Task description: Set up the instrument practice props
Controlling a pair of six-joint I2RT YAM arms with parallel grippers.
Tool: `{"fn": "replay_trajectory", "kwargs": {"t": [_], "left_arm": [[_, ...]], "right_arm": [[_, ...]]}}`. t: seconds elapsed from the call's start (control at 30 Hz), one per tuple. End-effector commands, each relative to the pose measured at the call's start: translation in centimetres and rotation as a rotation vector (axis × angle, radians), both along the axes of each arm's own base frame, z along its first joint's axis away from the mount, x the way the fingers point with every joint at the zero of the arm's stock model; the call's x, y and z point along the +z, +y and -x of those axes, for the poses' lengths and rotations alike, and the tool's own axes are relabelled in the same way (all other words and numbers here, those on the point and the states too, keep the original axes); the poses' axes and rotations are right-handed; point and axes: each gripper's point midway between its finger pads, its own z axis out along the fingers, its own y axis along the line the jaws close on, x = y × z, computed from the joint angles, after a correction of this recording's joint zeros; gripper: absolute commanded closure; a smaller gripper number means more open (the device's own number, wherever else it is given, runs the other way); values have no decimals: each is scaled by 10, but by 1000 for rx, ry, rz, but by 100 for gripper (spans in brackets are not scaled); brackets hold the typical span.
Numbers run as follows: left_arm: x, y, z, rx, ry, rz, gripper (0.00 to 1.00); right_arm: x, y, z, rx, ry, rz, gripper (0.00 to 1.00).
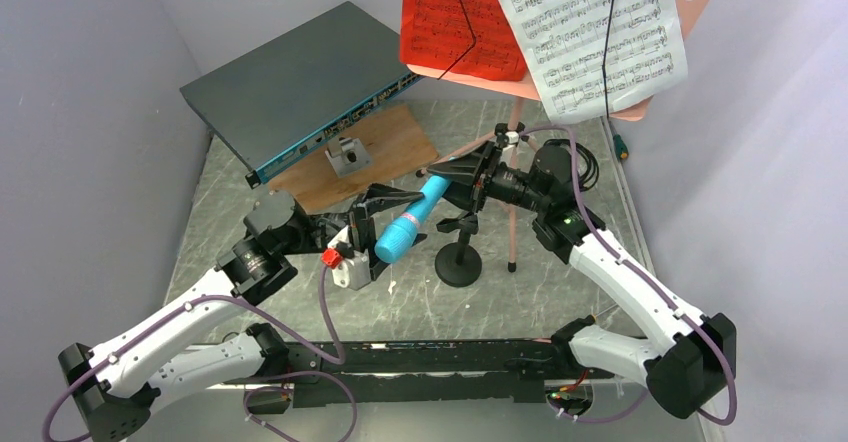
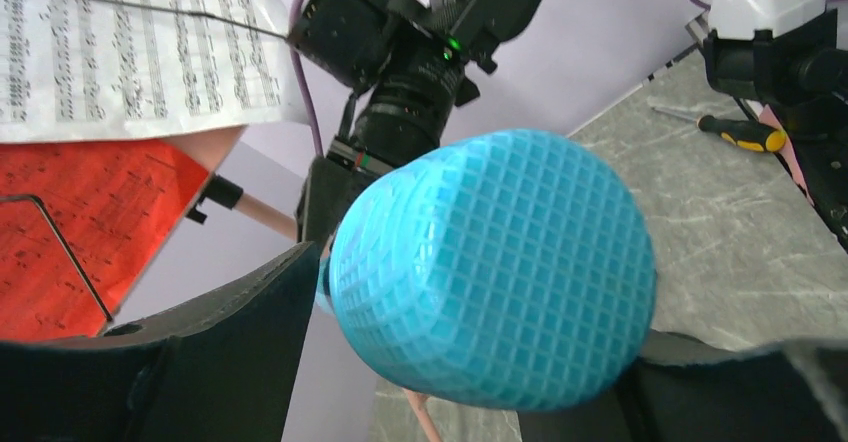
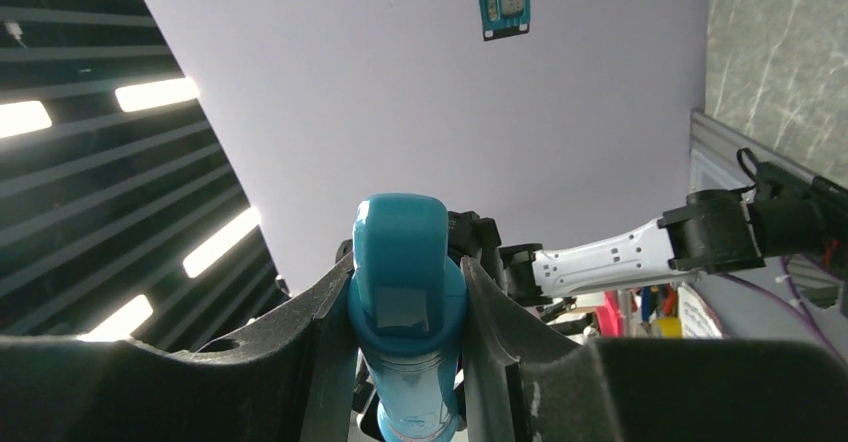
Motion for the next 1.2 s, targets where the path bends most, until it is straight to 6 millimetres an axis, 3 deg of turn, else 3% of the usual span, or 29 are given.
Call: {"fn": "replay_trajectory", "kwargs": {"t": [0.0,0.2,0.27,0.37,0.43,0.47,0.5,0.57,0.6,0.67,0.73,0.97,1.17], "left_arm": [[38,3,18,-73,-86,107,29],[48,-1,25,-132,-78,145,27],[51,-3,28,-152,-76,155,32],[53,-6,28,-168,-81,163,59],[58,-5,27,-156,-71,184,87],[62,-3,25,-143,-49,195,95],[66,-1,22,-120,-21,195,100],[67,3,11,-47,96,166,100],[69,7,5,-3,155,170,100],[74,15,-5,72,271,195,100],[79,23,-12,136,384,210,100],[62,43,-27,314,648,181,100],[48,47,-36,408,822,159,100]], "right_arm": [[15,2,6,56,-4,-82,100],[14,3,5,67,14,-99,100],[15,4,6,74,17,-111,100],[13,4,6,79,13,-104,100],[9,2,6,73,-16,-91,100],[5,0,6,62,-40,-82,97],[0,-3,5,50,-69,-66,86],[-14,-11,5,36,-142,-12,59],[-23,-15,6,37,-181,27,41],[-35,-24,5,32,-293,108,19],[-47,-35,4,30,-398,224,5],[-67,-69,11,42,-900,643,0],[-64,-78,1,15,-1256,762,0]]}}
